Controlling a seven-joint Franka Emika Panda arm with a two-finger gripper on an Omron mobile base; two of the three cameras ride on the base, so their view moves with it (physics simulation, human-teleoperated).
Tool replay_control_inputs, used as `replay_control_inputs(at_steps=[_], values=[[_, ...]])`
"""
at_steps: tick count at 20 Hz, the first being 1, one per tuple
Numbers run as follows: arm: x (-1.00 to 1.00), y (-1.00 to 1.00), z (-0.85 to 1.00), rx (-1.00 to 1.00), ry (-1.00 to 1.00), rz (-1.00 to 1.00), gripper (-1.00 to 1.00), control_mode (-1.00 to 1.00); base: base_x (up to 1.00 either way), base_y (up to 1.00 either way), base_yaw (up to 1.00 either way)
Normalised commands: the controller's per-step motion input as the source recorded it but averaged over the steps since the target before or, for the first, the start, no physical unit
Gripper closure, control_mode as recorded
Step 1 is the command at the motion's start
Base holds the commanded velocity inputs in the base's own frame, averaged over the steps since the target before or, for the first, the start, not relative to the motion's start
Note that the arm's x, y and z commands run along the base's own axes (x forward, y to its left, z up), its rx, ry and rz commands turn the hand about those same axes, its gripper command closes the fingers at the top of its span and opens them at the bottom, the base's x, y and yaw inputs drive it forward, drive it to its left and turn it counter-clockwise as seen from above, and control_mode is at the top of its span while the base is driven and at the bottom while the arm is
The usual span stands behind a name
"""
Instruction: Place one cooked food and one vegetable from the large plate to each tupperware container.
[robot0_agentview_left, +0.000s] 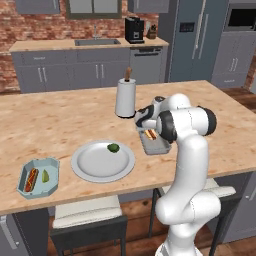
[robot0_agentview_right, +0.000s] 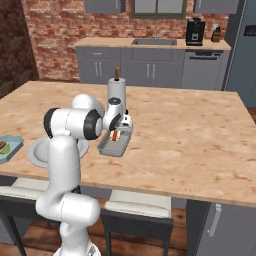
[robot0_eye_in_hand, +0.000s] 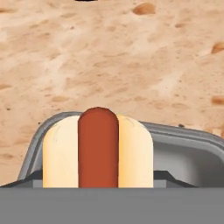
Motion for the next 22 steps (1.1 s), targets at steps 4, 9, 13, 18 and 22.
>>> replay_control_inputs(at_steps=[4,9,13,18,22], values=[[0.00,0.00,0.00,0.00,0.02,-0.21,1.00,-1.00,0.00,0.00,0.00],[-0.09,0.00,0.00,0.00,0.09,-0.23,1.00,-1.00,0.00,0.00,0.00],[-0.23,0.00,-0.01,0.00,0.09,-0.11,1.00,-1.00,0.00,0.00,0.00],[-0.05,0.00,-0.09,0.00,0.09,-0.03,1.00,-1.00,0.00,0.00,0.00],[0.04,0.00,-0.20,0.00,0.04,0.00,1.00,-1.00,0.00,0.00,0.00]])
